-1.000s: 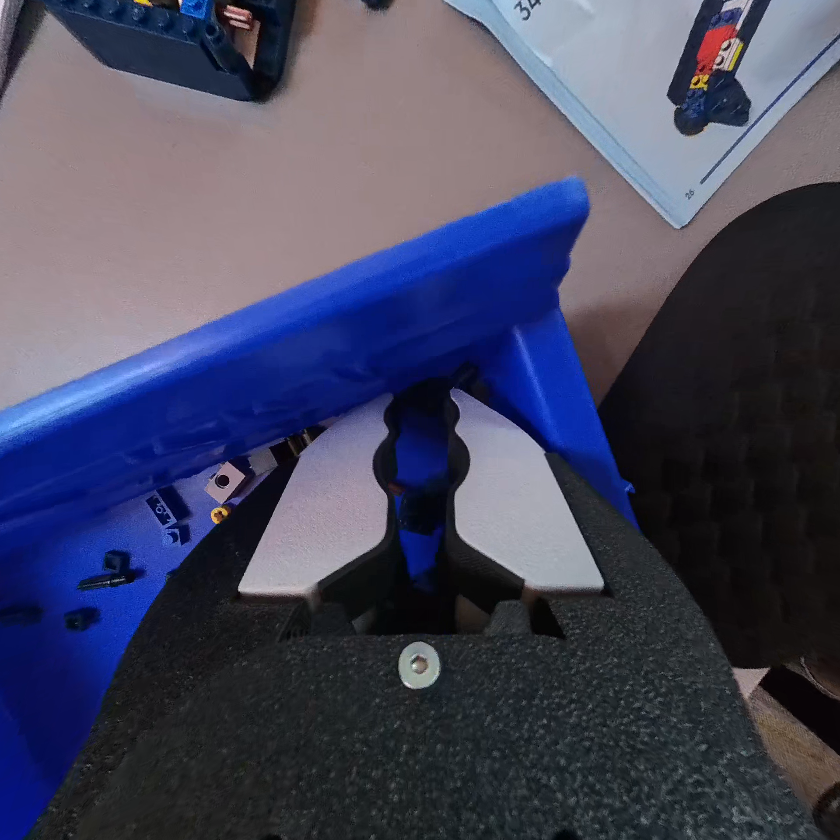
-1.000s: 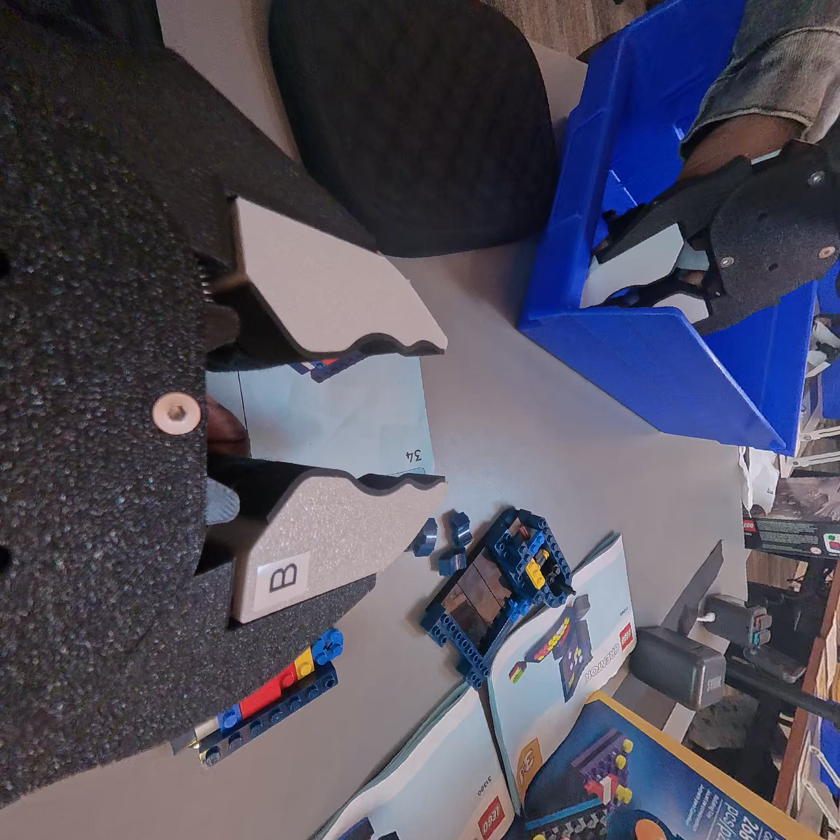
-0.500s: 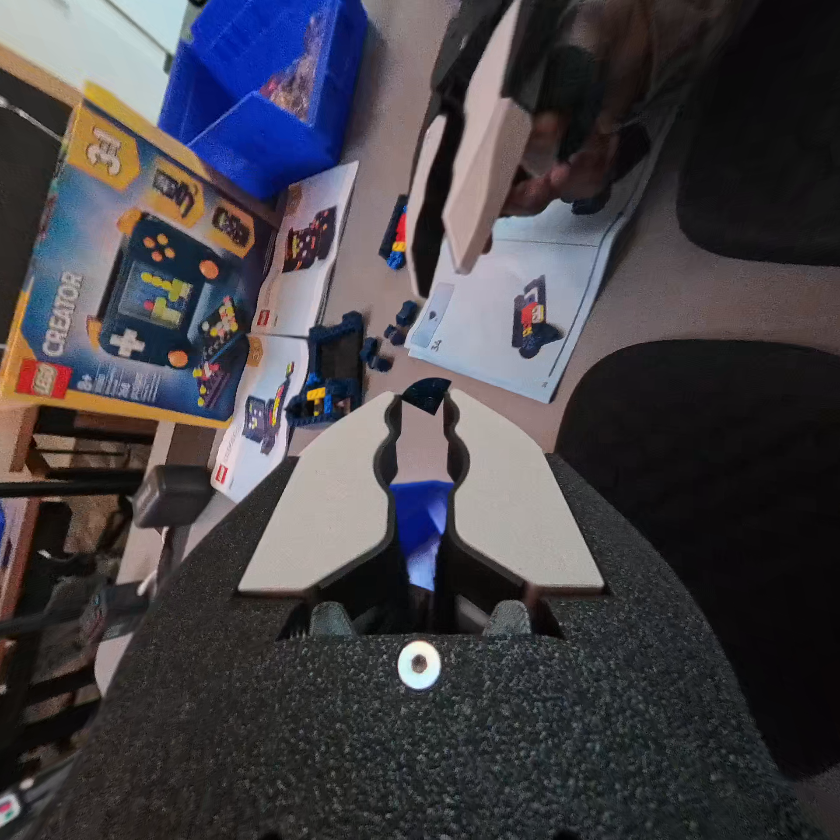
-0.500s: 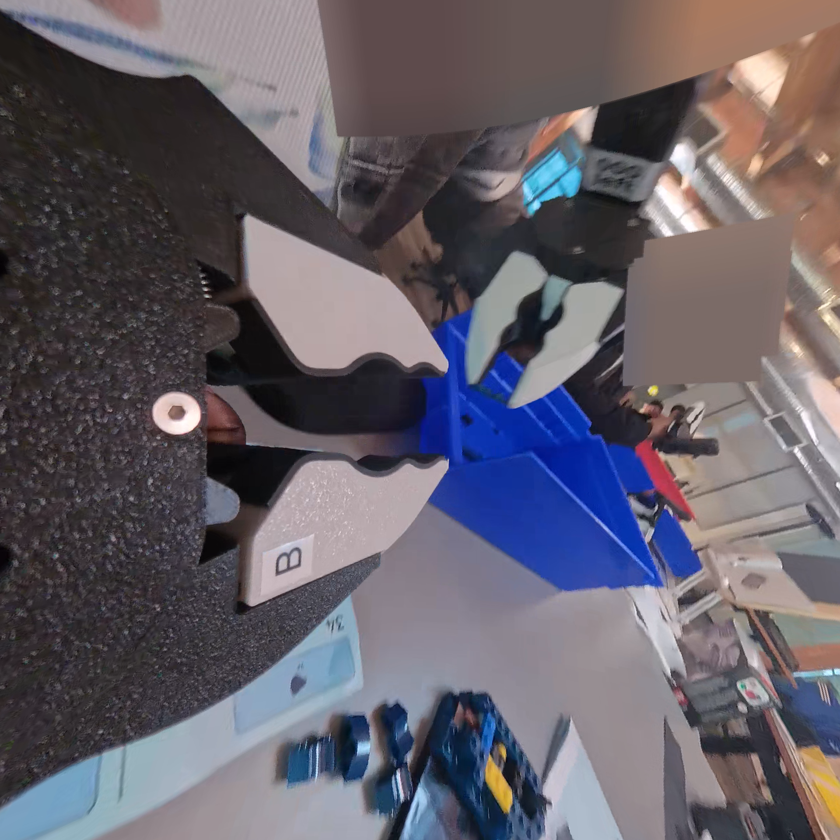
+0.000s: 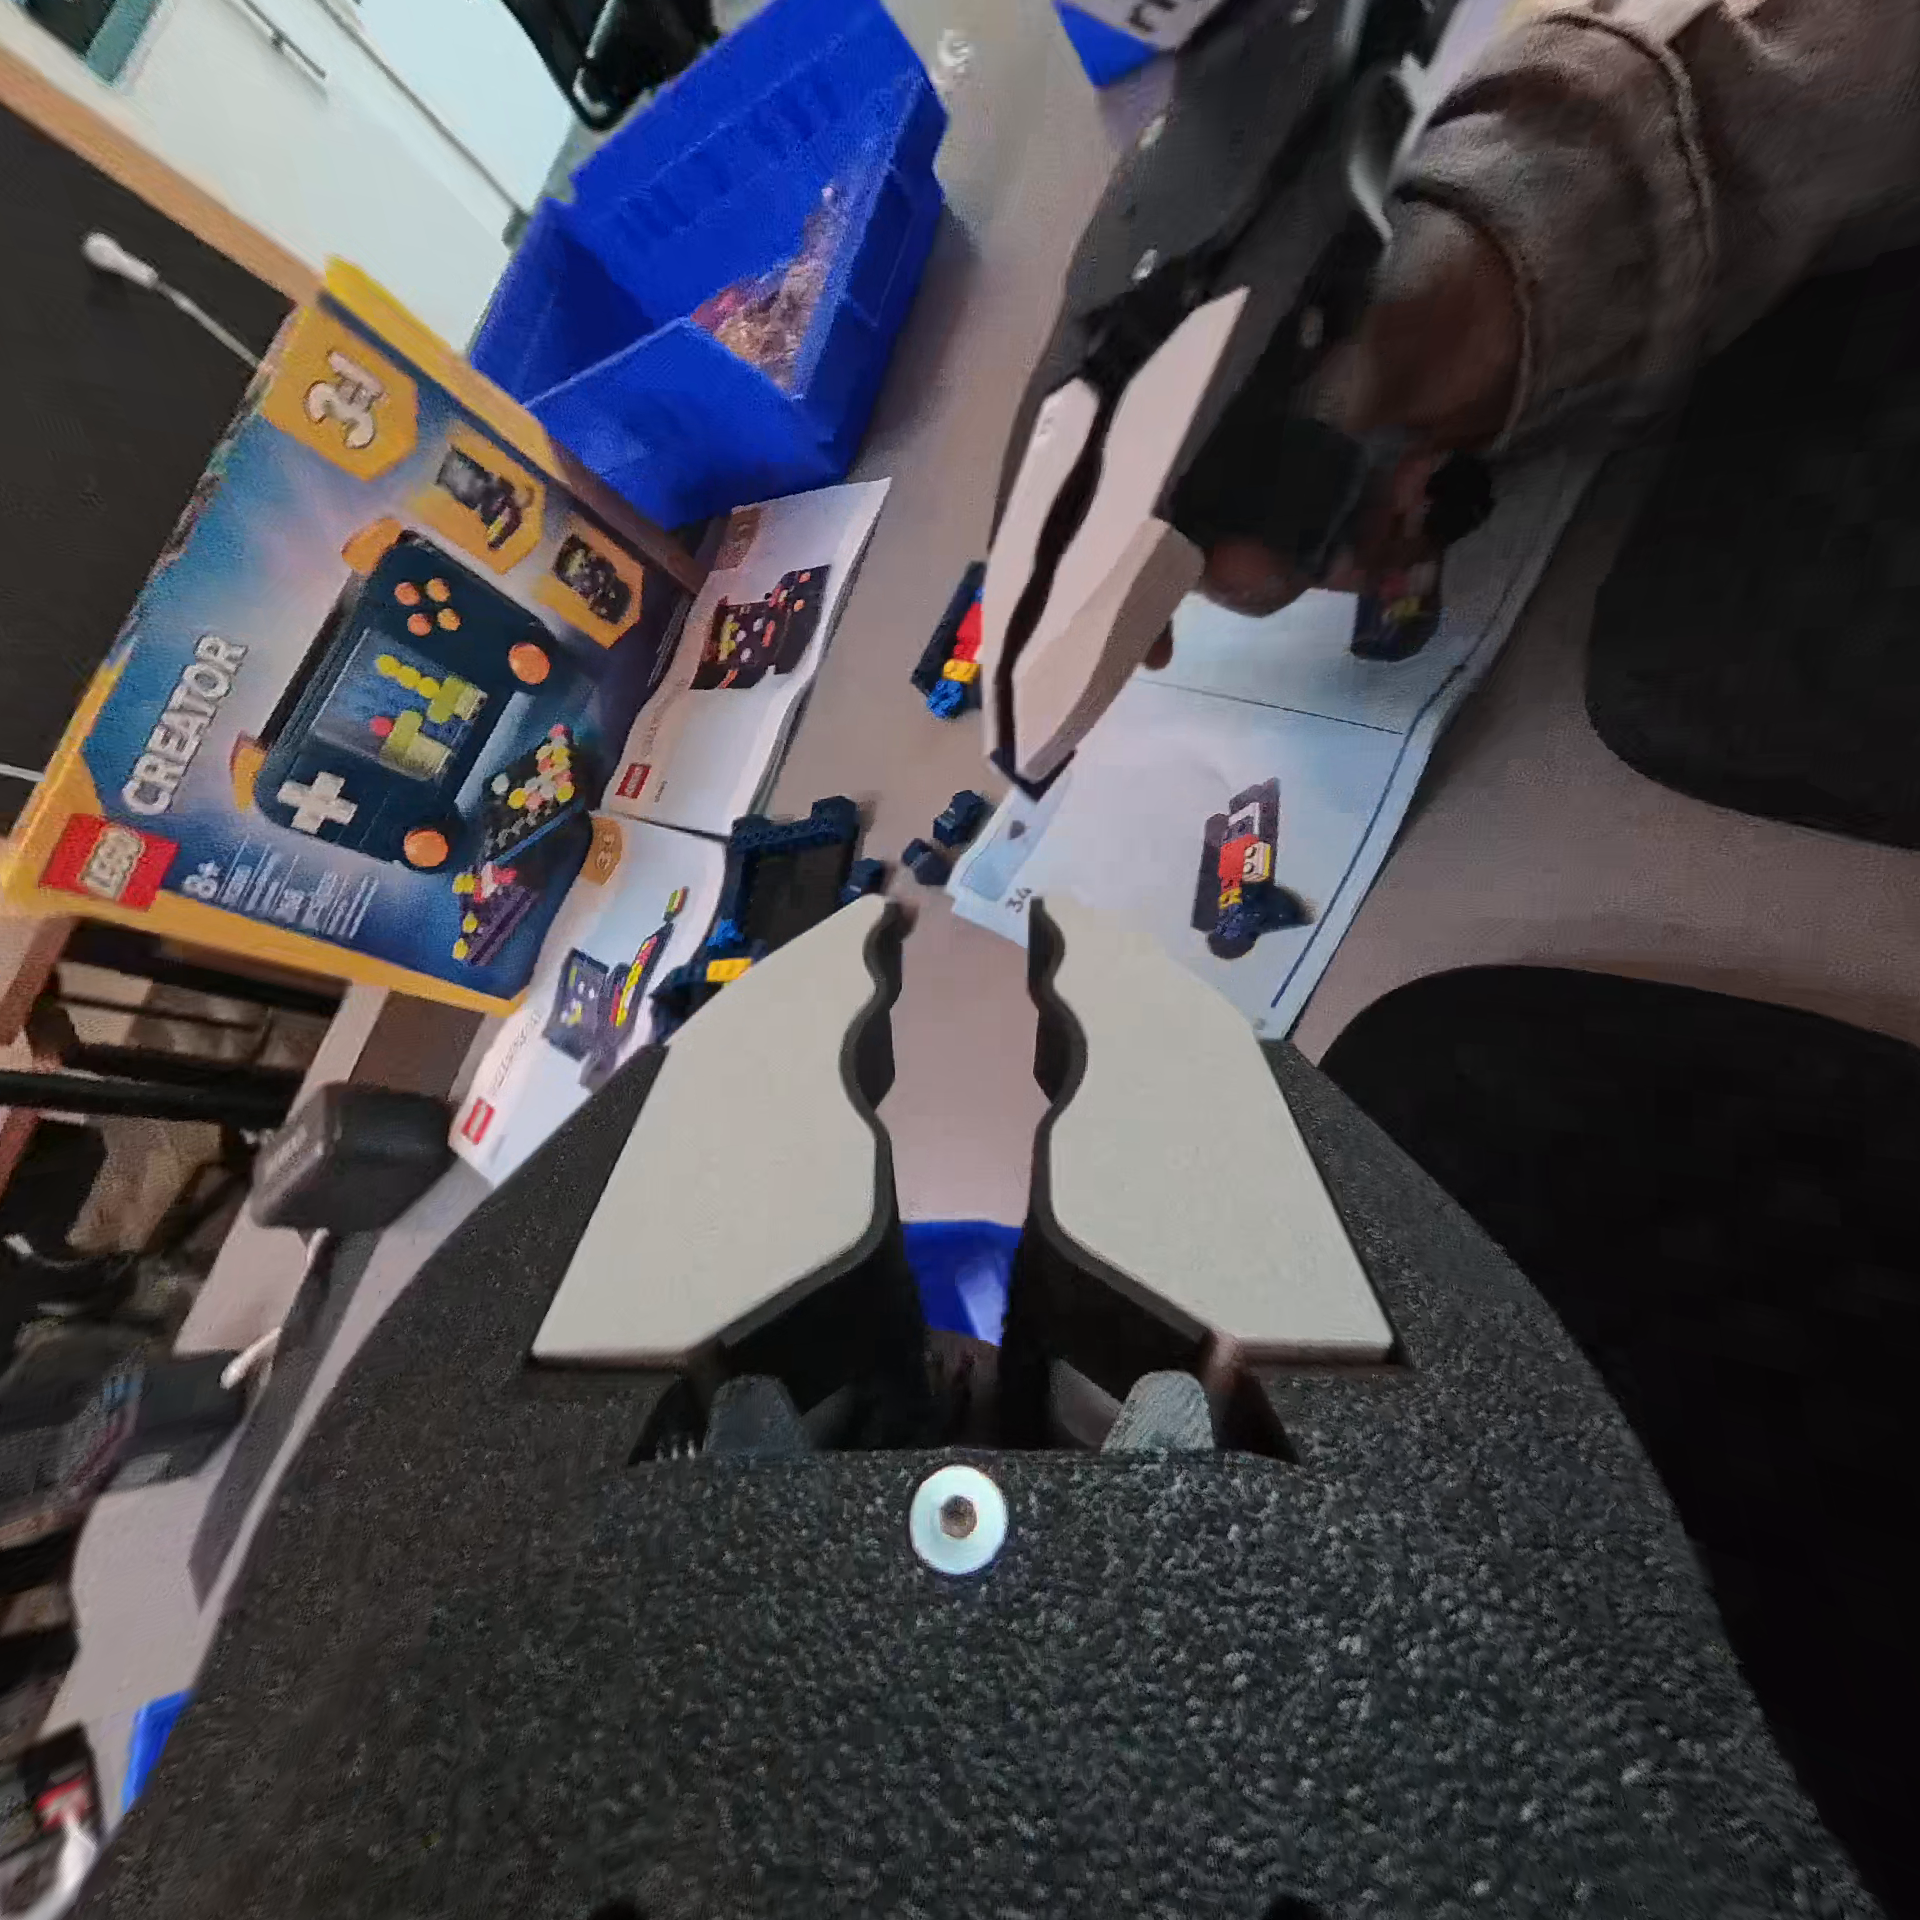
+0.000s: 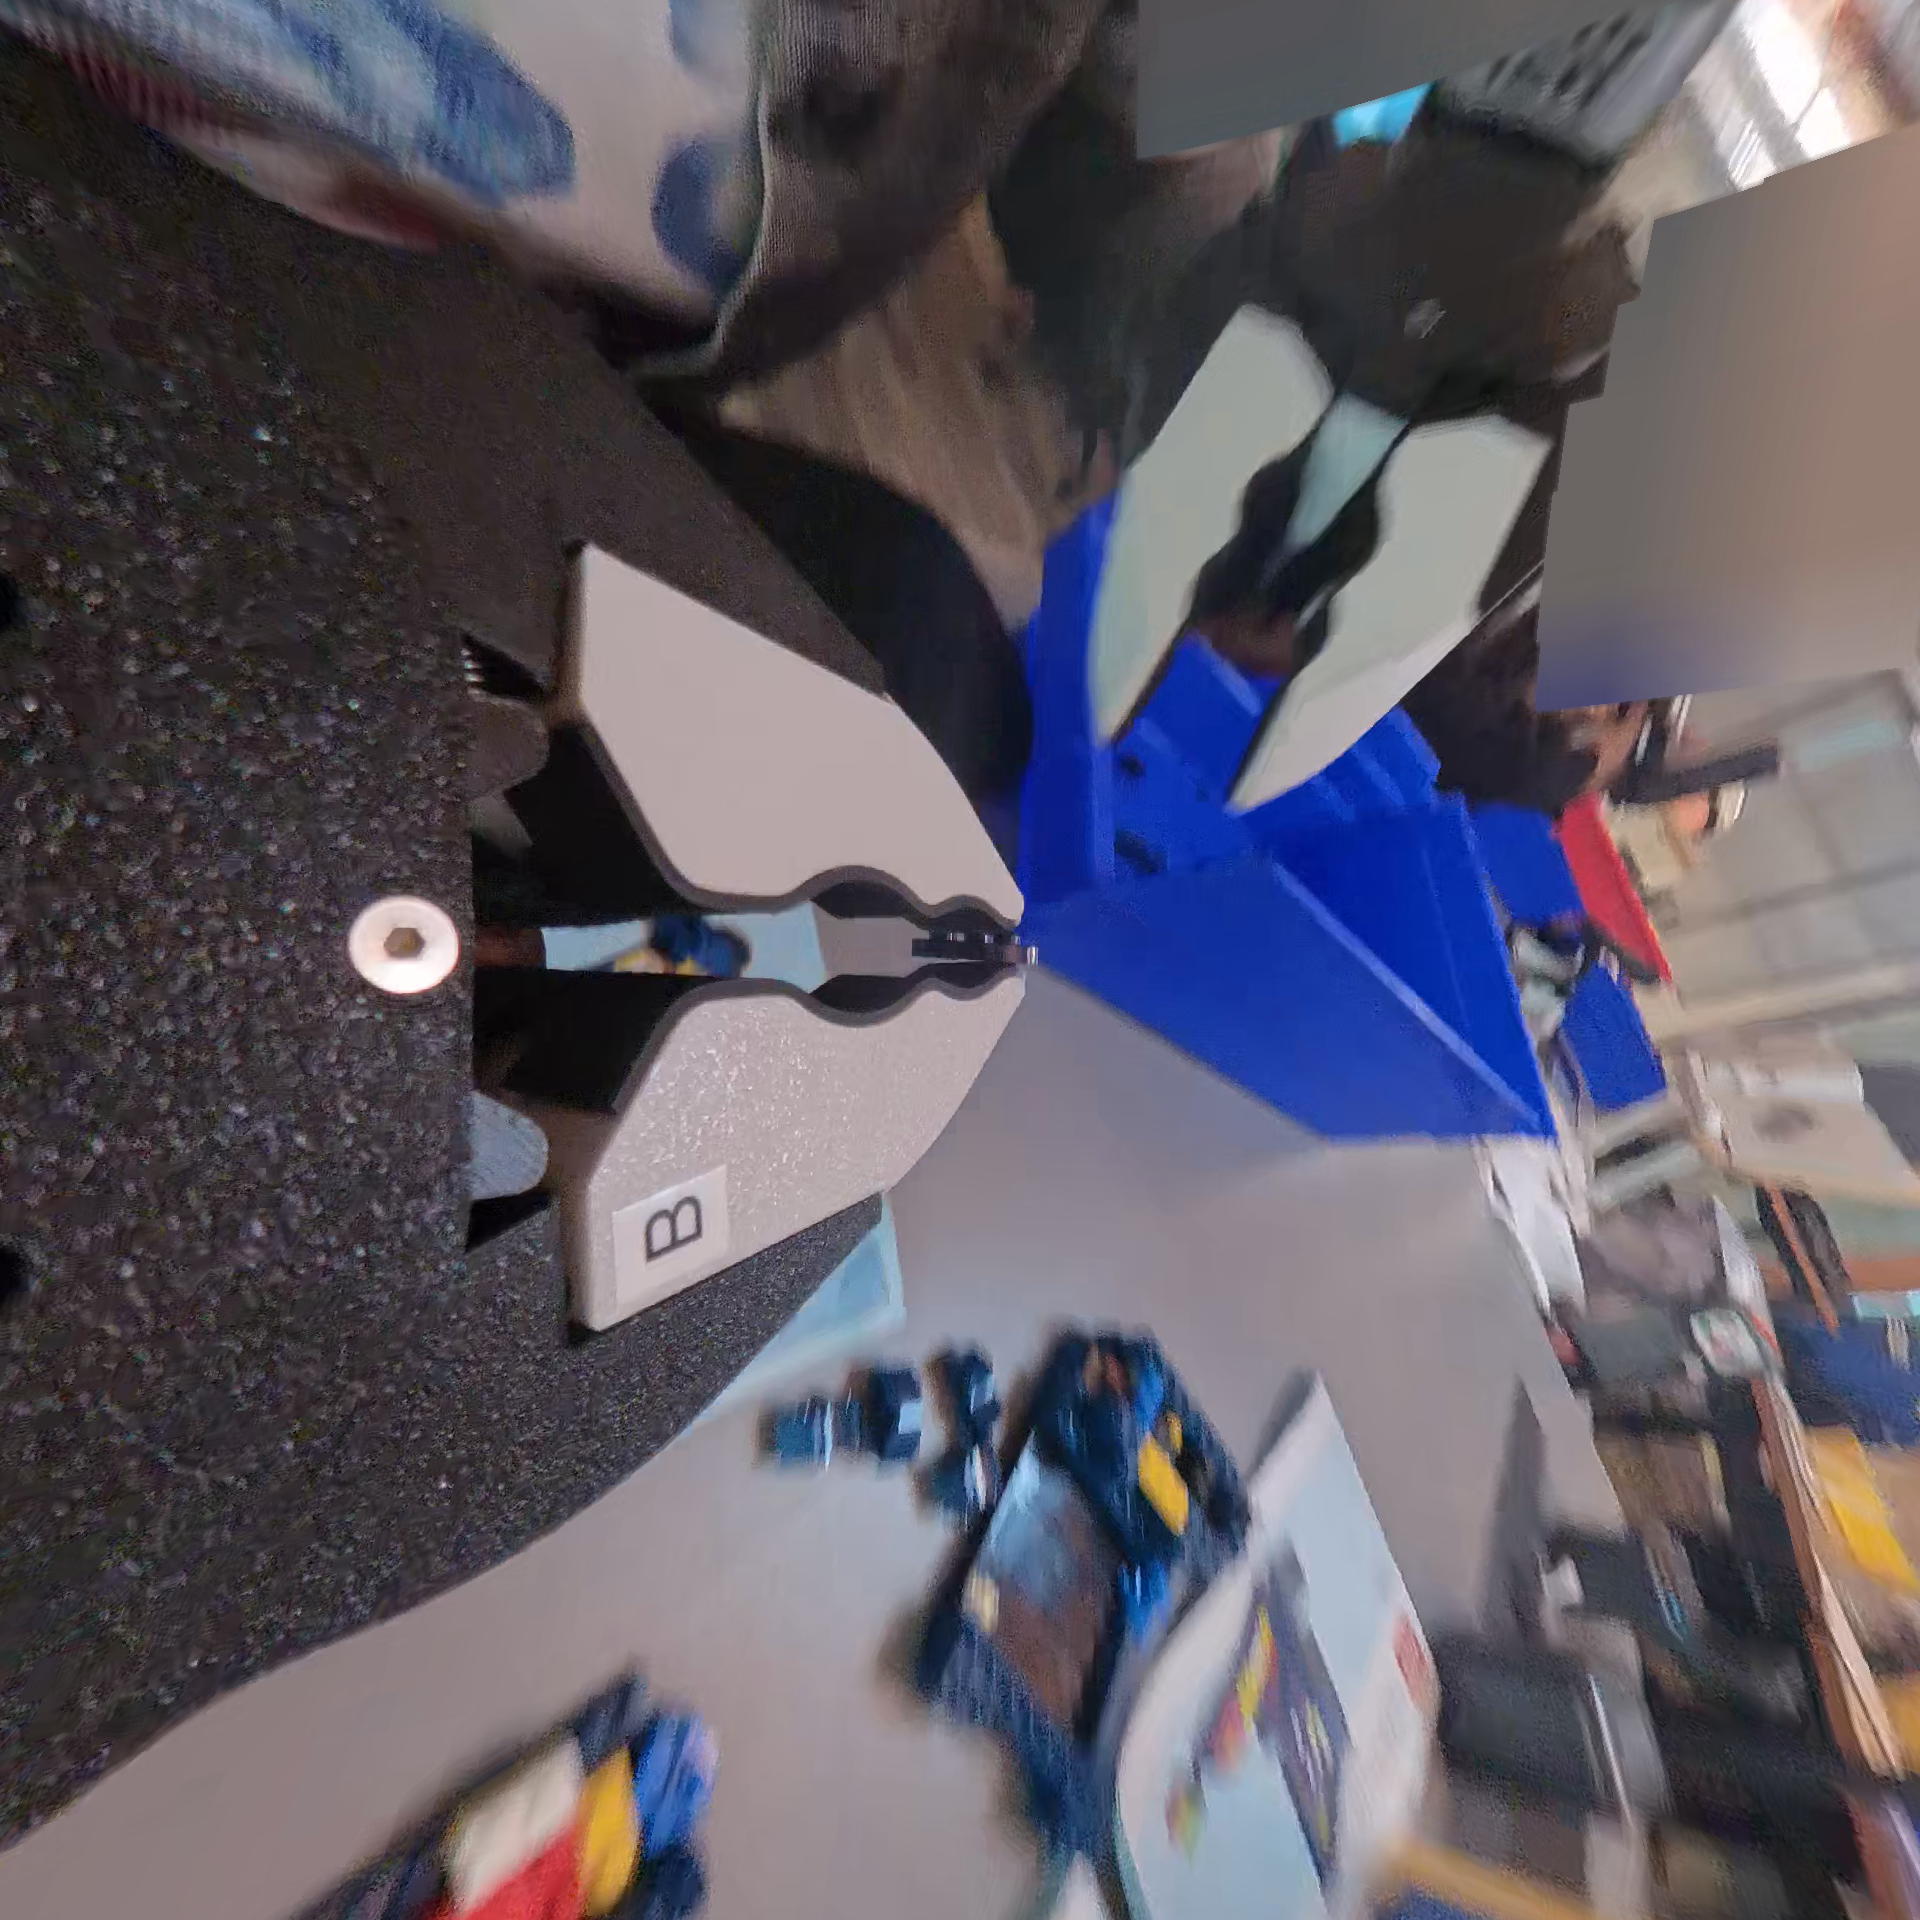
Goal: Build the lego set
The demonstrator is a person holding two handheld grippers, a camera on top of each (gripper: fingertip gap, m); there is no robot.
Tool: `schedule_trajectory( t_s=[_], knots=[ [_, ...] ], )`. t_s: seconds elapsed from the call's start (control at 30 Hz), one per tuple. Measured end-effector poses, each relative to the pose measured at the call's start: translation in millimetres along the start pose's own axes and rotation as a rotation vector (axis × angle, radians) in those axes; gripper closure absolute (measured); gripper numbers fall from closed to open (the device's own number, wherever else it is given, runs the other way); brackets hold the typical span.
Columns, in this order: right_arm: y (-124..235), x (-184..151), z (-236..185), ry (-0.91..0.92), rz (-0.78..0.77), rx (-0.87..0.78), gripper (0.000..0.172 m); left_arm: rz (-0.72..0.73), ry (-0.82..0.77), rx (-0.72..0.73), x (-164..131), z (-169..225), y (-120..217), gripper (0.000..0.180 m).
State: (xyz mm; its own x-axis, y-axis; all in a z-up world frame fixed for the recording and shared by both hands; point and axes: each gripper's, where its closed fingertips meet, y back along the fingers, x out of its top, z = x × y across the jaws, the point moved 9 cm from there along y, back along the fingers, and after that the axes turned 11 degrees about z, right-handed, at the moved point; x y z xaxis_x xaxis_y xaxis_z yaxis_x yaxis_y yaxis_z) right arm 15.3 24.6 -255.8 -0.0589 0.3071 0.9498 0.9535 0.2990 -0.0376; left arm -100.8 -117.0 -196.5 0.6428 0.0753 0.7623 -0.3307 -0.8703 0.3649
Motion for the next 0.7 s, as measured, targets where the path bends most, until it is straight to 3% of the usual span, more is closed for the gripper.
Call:
schedule_trajectory(
  t_s=[0.1,0.17,0.23,0.37,0.5,0.7],
  knots=[
    [4,-2,5,0.153,-0.108,-0.093,0.16,-0.045,0.124,0.049,-5,-25,27,0.153],
    [1,-7,7,0.246,-0.188,-0.131,0.113,-0.091,0.181,0.093,-12,-40,47,0.152],
    [-1,-9,4,0.317,-0.175,-0.117,0.102,-0.107,0.261,0.112,-20,-53,65,0.151],
    [5,5,0,0.43,0.006,-0.144,0.102,-0.117,0.35,0.132,-33,-67,90,0.153],
    [21,24,-4,0.464,0.279,-0.145,0.12,-0.237,0.35,0.096,-55,-68,97,0.154],
    [21,20,1,0.404,0.26,-0.141,0.123,-0.319,0.528,-0.204,-63,-35,78,0.145]
  ],
)
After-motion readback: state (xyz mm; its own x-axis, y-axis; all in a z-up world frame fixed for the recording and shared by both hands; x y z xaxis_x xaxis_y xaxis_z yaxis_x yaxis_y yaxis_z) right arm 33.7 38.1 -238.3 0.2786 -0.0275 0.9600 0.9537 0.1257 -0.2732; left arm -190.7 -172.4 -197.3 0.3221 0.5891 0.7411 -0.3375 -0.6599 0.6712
